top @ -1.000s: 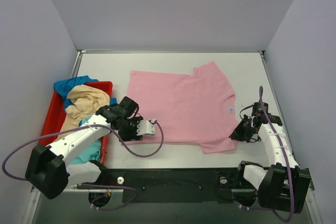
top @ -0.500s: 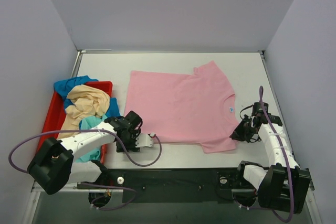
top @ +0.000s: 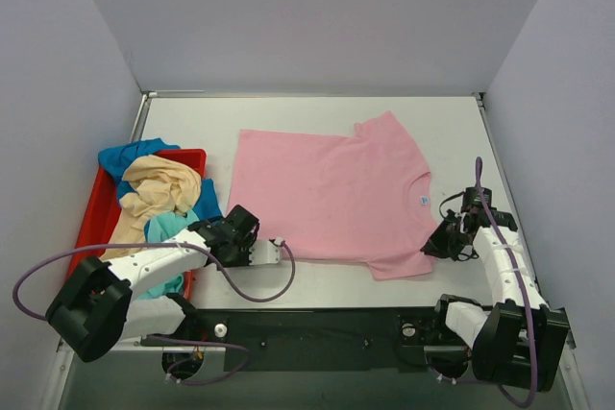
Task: Fold and stack the t-shirts
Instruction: Fold the flattened tshirt in 1/3 of the way
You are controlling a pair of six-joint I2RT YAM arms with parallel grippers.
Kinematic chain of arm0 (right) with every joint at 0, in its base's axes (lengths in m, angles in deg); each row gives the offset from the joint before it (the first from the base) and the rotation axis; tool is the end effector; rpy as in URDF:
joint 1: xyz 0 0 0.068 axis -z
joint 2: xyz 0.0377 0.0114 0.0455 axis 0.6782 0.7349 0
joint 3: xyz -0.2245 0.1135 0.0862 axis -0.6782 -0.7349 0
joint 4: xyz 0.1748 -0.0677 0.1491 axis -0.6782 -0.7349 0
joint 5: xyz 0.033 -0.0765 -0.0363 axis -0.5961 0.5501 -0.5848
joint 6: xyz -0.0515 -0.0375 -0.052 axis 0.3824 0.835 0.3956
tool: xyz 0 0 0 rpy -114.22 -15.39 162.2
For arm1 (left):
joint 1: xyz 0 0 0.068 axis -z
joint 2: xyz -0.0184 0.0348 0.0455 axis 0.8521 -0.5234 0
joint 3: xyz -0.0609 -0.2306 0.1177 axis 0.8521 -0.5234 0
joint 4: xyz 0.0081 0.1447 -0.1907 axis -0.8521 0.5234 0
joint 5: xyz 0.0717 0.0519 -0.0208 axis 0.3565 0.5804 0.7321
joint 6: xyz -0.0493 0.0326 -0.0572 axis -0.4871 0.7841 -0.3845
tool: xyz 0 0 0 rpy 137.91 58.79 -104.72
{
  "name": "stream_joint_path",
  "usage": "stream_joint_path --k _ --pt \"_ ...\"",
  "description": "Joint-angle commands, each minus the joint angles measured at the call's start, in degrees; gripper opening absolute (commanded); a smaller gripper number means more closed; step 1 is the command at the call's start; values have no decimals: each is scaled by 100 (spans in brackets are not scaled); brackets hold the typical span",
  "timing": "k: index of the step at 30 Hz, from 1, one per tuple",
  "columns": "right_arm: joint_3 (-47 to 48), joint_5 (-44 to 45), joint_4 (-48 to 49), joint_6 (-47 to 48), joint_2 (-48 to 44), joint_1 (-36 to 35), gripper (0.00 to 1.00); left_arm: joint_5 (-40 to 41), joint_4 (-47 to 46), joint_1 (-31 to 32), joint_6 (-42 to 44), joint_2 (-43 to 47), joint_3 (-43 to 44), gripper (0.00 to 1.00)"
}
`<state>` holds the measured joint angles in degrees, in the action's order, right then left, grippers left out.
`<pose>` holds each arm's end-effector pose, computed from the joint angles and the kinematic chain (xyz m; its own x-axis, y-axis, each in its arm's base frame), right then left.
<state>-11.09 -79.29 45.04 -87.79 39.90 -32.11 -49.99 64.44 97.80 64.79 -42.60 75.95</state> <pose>0.1869 -0.0118 0.1702 -0.7174 0.6375 -0.2811 0.4613 0.7369 0.4941 0.1458 -0.1105 0.1259 -0.0210 0.9940 -0.1074 0.9615 0.0495 0.2703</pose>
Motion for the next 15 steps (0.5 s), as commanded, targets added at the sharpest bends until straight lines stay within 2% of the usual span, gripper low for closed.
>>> stream_joint_path --k 1,5,8,12,15 --pt "127 -112 -192 -20 -167 75 0 -424 37 -6 -348 139 164 0" --pt "197 -366 -789 -37 -587 75 0 -485 960 -243 -734 535 578 0" --pt "364 -332 -1142 6 -878 84 0 -863 1384 -516 -1059 772 833 0" --pt "654 -147 -1011 59 -687 119 0 -811 1219 -727 -1297 791 1140 0" --pt "882 -506 -345 173 -213 119 0 -767 780 -1016 -1315 554 1456 0"
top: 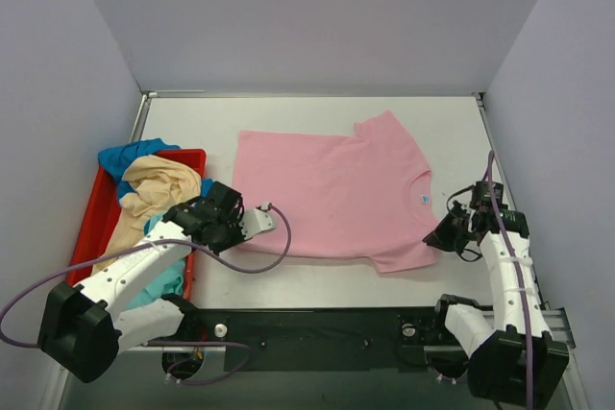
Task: Fold and stack the t-shirts
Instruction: Fold the flattened tshirt in 1/3 of the way
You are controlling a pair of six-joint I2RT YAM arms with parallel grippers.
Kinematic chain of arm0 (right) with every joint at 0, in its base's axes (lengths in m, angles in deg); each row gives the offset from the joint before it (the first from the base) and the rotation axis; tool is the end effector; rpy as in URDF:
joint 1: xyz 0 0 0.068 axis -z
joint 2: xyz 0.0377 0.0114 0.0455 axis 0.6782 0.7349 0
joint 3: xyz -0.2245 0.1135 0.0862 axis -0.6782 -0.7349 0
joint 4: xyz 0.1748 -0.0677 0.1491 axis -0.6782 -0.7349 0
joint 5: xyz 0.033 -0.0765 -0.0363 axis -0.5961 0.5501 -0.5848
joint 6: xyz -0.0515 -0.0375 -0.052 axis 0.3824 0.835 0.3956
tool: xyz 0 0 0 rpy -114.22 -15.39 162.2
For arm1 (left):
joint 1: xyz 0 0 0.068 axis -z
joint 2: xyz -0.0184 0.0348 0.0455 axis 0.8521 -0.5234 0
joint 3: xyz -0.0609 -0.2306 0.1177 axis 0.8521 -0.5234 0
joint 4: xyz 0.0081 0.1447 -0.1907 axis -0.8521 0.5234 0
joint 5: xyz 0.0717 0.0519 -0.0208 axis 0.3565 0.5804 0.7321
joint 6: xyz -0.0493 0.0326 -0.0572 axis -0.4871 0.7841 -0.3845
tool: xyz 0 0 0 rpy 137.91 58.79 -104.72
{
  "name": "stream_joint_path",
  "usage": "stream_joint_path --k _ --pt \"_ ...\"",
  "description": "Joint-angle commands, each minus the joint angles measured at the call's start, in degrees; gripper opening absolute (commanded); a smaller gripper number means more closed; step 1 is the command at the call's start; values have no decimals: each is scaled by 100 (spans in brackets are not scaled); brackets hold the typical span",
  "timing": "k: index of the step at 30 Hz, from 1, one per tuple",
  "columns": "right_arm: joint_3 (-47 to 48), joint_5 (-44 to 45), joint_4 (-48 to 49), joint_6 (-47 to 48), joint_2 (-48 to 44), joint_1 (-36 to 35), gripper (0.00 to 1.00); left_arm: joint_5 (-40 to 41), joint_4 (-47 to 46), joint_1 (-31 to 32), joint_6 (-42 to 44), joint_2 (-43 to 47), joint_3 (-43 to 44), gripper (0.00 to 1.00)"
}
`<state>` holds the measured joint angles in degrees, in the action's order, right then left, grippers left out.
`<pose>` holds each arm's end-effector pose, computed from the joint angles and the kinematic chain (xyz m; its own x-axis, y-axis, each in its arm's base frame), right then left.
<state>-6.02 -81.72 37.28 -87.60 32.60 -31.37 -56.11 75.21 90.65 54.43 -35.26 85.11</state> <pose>0.1733 -0.0086 0.2080 -0.6987 0.6343 -0.3309 0.4072 0.7329 0.5451 0.1547 -0.0982 0.1807 -0.2737 0.9164 -0.2922 0.9110 0.3444 0.2267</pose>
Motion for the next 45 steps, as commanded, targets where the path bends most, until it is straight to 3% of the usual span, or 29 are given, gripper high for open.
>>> stream_joint_path --k 1,5,14,20,38,39,40,42,44,45 --pt "445 -317 547 180 815 44 0 -181 -395 -407 -253 -355 689 0" --pt "893 -765 1293 303 1772 53 0 -375 -729 -961 -156 -927 1068 0" --pt "1746 -739 2015 821 3269 1 0 -208 -1169 -1102 -253 -2105 1648 0" --pt "2176 -872 2103 953 4174 -131 0 142 -1433 -1173 -367 -2413 1763 0" --pt "2617 -529 2226 1147 4887 -228 0 909 -1820 -1199 -771 -3381 2229 0" --pt "2651 -468 2218 1173 4948 -254 0 847 -1855 -1199 -832 -3355 2211 3" --pt "2678 -397 2192 1182 4975 -272 0 742 -1959 -1199 -868 -3346 2185 15" --pt "2783 -160 2069 1208 5027 -351 17 671 -2092 -1199 -973 -3302 2159 34" --pt "2863 130 1937 1235 4984 -430 29 715 -2197 -1199 -1052 -3249 2176 46" --pt "2889 400 1876 1200 4870 -439 32 758 -2302 -1199 -1175 -3188 2185 47"
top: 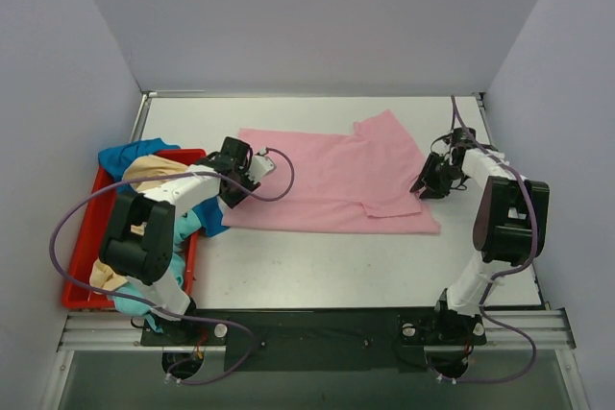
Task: Fold and stack the t-shirts
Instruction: Fold the flattened tshirt in 1/3 of the way
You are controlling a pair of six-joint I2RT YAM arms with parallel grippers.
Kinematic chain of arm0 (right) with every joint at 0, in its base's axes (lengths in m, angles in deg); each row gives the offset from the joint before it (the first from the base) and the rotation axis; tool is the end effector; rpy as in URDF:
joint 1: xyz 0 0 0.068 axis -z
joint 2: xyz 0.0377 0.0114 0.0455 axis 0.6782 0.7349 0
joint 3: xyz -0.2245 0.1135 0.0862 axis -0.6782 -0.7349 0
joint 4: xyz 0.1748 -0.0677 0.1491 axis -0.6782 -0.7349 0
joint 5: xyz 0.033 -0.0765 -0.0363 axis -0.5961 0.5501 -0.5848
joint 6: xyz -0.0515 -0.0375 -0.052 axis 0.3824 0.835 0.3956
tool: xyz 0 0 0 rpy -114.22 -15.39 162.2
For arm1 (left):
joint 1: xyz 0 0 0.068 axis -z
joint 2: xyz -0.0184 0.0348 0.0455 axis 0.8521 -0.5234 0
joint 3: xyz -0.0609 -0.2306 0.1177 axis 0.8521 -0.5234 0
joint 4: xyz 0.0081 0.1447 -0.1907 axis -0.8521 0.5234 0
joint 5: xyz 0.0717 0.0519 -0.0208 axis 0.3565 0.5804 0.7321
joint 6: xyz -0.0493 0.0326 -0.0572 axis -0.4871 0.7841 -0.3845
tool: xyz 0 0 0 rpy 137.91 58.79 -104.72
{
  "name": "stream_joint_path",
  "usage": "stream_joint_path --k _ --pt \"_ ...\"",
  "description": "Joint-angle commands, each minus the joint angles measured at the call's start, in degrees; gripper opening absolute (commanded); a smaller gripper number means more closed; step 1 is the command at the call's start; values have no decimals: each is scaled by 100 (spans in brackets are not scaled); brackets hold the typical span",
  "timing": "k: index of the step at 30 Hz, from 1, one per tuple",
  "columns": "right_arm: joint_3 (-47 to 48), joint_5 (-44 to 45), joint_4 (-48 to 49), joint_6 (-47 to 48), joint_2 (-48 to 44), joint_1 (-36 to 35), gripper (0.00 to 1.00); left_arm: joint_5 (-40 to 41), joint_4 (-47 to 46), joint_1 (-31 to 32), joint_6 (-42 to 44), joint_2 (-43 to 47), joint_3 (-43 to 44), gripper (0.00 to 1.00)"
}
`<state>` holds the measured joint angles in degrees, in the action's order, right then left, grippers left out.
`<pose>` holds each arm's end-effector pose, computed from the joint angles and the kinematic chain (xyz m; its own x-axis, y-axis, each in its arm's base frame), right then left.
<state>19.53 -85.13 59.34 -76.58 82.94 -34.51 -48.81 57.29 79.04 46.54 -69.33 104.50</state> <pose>0.3609 -0.0221 0.1566 -0.8192 0.4363 -0.3722 0.2119 0.8333 0.5105 0.3070 -0.1063 0.1547 -0.5703 0.7626 -0.3053 0.6976 0.6459 0.3101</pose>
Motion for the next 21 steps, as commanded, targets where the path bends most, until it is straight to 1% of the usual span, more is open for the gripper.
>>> stream_joint_path --k 1,4,5,6,7,8,9,10,11,12,13,14,15,16,18,21 --pt "343 883 -383 81 -243 -168 36 142 -554 -56 -482 255 272 47" --pt "299 2154 -716 -234 -830 -212 39 389 -757 -152 -676 535 386 49" --pt "238 2411 -769 -323 -963 -195 40 398 -748 -170 -703 606 448 50" --pt "37 2832 -822 -498 -1312 -186 41 215 -748 -162 -660 798 414 50" --pt "-191 2932 -814 -569 -1490 -160 43 13 -696 -144 -407 1035 370 49" --pt "-341 2985 -823 -674 -1770 -133 44 -493 -600 -57 -230 1159 178 50" --pt "-621 2977 -831 -710 -1947 -81 46 -681 -538 13 120 1439 37 49" --pt "-737 2907 -831 -841 -2192 -63 47 -970 -416 232 375 1555 -234 50" --pt "-999 2837 -831 -921 -2282 -37 47 -1017 -362 382 839 1765 -411 50" --pt "-1106 2636 -814 -965 -2413 -36 47 -1026 -205 644 1044 1863 -735 52" --pt "-1299 2486 -796 -1061 -2467 -36 47 -974 -177 838 1350 1951 -860 53" --pt "-1379 2484 -744 -1097 -2467 -36 47 -938 -177 919 1449 1969 -1131 56" --pt "-1502 2302 -717 -1158 -2424 -36 47 -947 -186 963 1633 1978 -1212 58" --pt "-1538 2317 -656 -1176 -2380 -36 47 -964 -264 963 1670 1969 -1369 61" --pt "-1608 2309 -568 -1238 -2230 -36 47 -956 -431 963 1714 1917 -1476 63" --pt "-1722 2300 -366 -1273 -1941 -28 47 -938 -703 955 1767 1733 -1538 64"
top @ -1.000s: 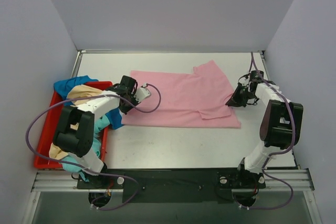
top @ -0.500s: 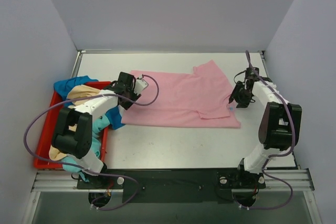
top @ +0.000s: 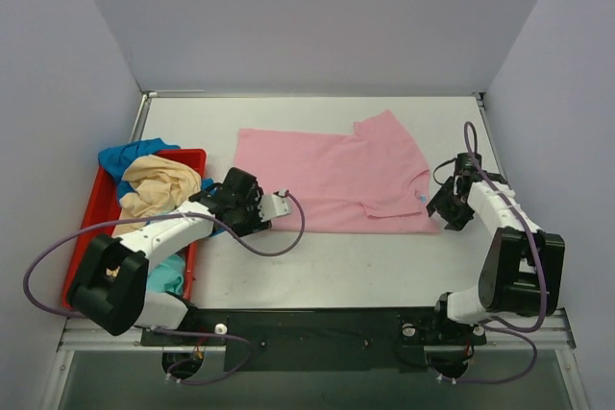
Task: Fold and stack the t-shirts
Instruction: Fold the flattened tshirt in 1/3 of the way
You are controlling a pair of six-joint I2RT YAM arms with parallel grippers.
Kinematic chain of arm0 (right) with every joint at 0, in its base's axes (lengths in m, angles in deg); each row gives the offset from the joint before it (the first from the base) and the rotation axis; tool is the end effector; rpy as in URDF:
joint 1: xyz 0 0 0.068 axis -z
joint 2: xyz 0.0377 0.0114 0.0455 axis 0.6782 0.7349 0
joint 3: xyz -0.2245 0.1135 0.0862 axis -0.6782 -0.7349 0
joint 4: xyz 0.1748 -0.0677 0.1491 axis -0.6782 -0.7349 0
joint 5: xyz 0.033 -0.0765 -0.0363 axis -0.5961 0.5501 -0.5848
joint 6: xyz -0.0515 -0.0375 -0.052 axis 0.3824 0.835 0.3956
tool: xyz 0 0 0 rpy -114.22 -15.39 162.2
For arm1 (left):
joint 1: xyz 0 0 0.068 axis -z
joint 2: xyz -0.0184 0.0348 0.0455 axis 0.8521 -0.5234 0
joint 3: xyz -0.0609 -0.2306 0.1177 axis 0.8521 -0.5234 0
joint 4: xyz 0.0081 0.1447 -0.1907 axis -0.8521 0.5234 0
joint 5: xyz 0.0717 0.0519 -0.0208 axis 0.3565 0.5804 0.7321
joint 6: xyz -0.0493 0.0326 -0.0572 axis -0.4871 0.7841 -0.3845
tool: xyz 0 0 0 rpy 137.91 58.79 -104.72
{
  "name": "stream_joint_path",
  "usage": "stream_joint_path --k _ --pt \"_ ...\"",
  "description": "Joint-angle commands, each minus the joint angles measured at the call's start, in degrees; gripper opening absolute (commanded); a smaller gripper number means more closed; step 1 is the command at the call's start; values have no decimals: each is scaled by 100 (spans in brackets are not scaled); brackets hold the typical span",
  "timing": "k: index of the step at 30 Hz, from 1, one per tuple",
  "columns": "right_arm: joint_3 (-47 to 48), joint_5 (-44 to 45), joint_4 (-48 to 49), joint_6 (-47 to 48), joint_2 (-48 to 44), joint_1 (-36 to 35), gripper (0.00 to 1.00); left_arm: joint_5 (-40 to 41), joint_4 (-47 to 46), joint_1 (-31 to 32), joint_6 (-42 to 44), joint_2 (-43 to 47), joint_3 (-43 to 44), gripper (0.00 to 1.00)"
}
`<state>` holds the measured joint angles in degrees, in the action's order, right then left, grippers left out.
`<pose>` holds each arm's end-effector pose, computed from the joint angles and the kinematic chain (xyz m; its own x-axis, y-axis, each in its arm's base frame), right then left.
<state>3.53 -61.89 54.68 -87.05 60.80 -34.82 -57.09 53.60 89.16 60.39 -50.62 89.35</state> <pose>0.2742 -0.0365 0.1789 -0.6479 0.6051 -0.4627 0.5323 0.7942 0.2931 0.2246 -0.1356 0.1725 -0.1456 0.9083 -0.3921 0.8837 0.2976 0.3612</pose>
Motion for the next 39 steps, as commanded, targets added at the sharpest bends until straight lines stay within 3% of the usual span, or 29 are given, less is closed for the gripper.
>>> stream_joint_path --k 1,8,11,13,14,15,17,18,19,26,31,39 --pt "-140 -24 126 -226 344 29 47 -66 -361 -57 381 -191 -41 64" --pt "-184 -94 302 -235 767 109 38 374 -949 -163 513 -999 -181 64" --pt "-228 -147 320 -226 714 117 25 646 -1222 -172 539 -1351 -278 61" --pt "-254 -173 320 -182 670 126 12 673 -1258 -198 496 -1396 -243 50" --pt "-272 -182 320 -165 635 135 8 586 -1206 -207 469 -1370 -234 35" --pt "-316 -225 320 -130 617 178 0 550 -1188 -207 443 -1265 -234 29" --pt "-377 -304 311 -86 538 284 0 313 -951 -154 442 -1063 -252 16" --pt "-386 -340 302 -59 451 354 0 147 -759 -137 442 -1001 -278 3" --pt "-412 -401 293 -24 346 381 0 145 -661 -58 434 -835 -313 0" --pt "-667 -709 -58 134 -577 1039 0 -407 499 566 214 185 -603 0" --pt "-1361 -1832 -128 -102 -1473 1523 0 -567 1157 996 -66 967 -753 0" --pt "-1573 -1650 -804 -235 -2607 1892 0 -505 1906 1524 -50 1232 -972 0"
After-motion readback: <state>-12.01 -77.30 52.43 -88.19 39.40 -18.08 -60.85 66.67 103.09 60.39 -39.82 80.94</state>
